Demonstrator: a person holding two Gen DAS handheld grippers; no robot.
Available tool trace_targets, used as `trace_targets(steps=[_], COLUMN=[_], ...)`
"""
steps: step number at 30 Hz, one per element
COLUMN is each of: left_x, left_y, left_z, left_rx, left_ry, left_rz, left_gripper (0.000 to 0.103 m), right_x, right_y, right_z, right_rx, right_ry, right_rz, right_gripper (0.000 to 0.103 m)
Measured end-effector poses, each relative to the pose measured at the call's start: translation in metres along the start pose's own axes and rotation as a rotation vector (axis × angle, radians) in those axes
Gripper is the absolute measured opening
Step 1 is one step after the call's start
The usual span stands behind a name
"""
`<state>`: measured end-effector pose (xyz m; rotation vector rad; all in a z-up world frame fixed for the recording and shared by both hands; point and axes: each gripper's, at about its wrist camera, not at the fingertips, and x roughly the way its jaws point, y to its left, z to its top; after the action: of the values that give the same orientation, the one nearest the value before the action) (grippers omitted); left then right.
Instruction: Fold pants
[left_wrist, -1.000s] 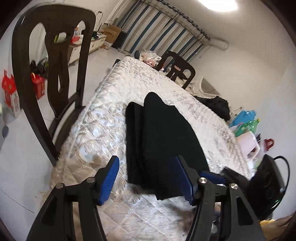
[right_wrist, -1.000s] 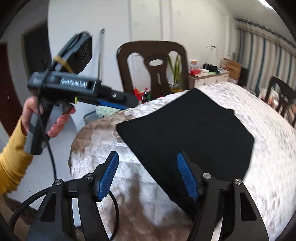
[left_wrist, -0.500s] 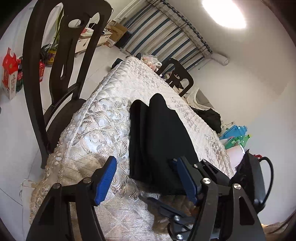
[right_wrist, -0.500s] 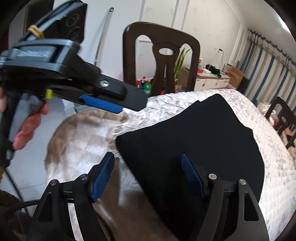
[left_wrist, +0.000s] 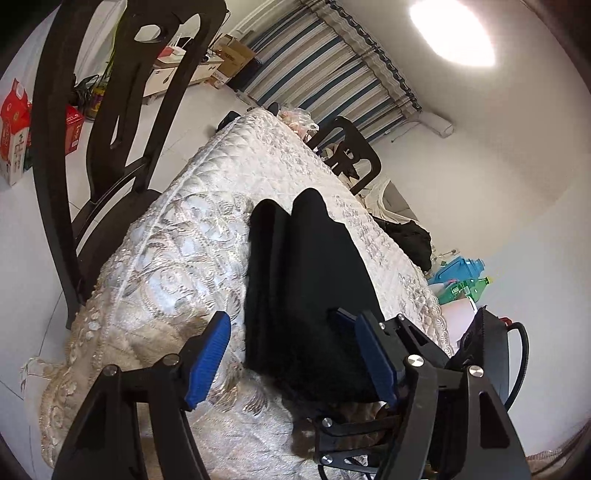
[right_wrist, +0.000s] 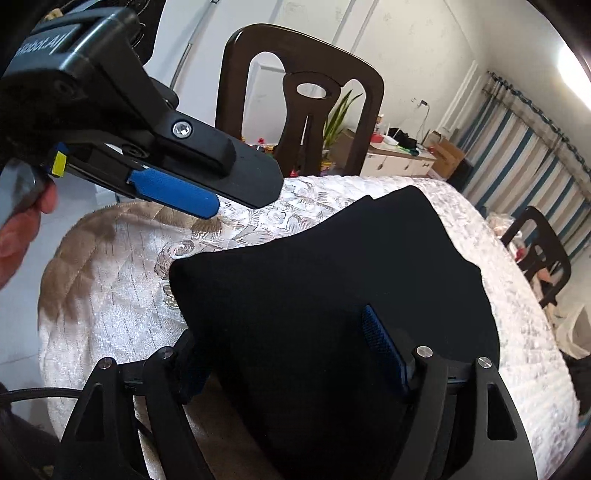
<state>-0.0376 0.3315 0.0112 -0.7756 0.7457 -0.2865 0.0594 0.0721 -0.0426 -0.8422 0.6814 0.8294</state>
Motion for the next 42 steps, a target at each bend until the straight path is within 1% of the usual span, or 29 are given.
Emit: trace_targets(steps=[2, 5, 7, 9, 11, 16, 21, 23, 26, 29, 33, 36, 40, 42], left_x=[0.001, 0.004, 0.007, 0.011, 0.016, 0.029, 0.034, 0.035, 0.035, 0.036, 0.034, 0.039, 0.055, 0.061], left_y=[-0.002, -0.003, -0.002, 0.000, 0.001, -0.001, -0.001, -0.001, 0.003, 0.009, 0.009, 0.011, 0.007, 0.005], left_z=[0.001, 0.003, 0.005, 0.006, 0.008, 0.010, 0.013, 0.012, 0.011, 0.010, 0.008, 0.010, 0.017, 0.023], left_rx=[0.002, -0.003, -0.023, -0.048, -0.069, -0.101, -0.117, -0.115, -0.138, -0.180, -0.180, -0.191, -0.167, -0.164], left_ry=[0.001, 0.004, 0.012, 0.026, 0.045, 0.085, 0.088, 0.097, 0.111, 0.130, 0.126, 0.132, 0.183, 0.200], left_rz=[-0.003, 0.002, -0.006, -0.022, -0.042, -0.085, -0.083, -0.096, -0.107, -0.068, -0.062, -0.093, -0.146, -0.147], left_gripper=[0.072, 0.072, 0.072, 0.073, 0.073, 0.073, 0.075, 0.075, 0.076, 0.076, 0.076, 0.076, 0.076, 0.076], right_x=[-0.001, -0.003, -0.007, -0.011, -0.014, -0.017, -0.017, -0.017, -0.016, -0.015, -0.016, -0.017, -0.018, -0.019], right_y=[0.001, -0.001, -0.004, -0.007, -0.008, -0.013, -0.014, -0.015, -0.016, -0.016, -0.015, -0.015, -0.018, -0.018], right_z=[0.001, 0.001, 0.000, 0.000, 0.000, -0.002, -0.002, -0.002, -0.002, -0.001, -0.002, -0.002, -0.004, -0.004], right_rx=[-0.003, 0.014, 0.030, 0.050, 0.063, 0.092, 0.099, 0.105, 0.105, 0.102, 0.101, 0.102, 0.112, 0.113], right_ry=[-0.005, -0.021, -0.035, -0.056, -0.072, -0.083, -0.085, -0.086, -0.084, -0.087, -0.088, -0.094, -0.097, -0.099], right_rz=[-0.004, 0.011, 0.027, 0.045, 0.044, 0.054, 0.059, 0.064, 0.070, 0.067, 0.068, 0.063, 0.069, 0.067], right_gripper=[0.074, 0.069, 0.063, 0.049, 0.044, 0.044, 0.044, 0.044, 0.044, 0.044, 0.044, 0.043, 0.043, 0.043])
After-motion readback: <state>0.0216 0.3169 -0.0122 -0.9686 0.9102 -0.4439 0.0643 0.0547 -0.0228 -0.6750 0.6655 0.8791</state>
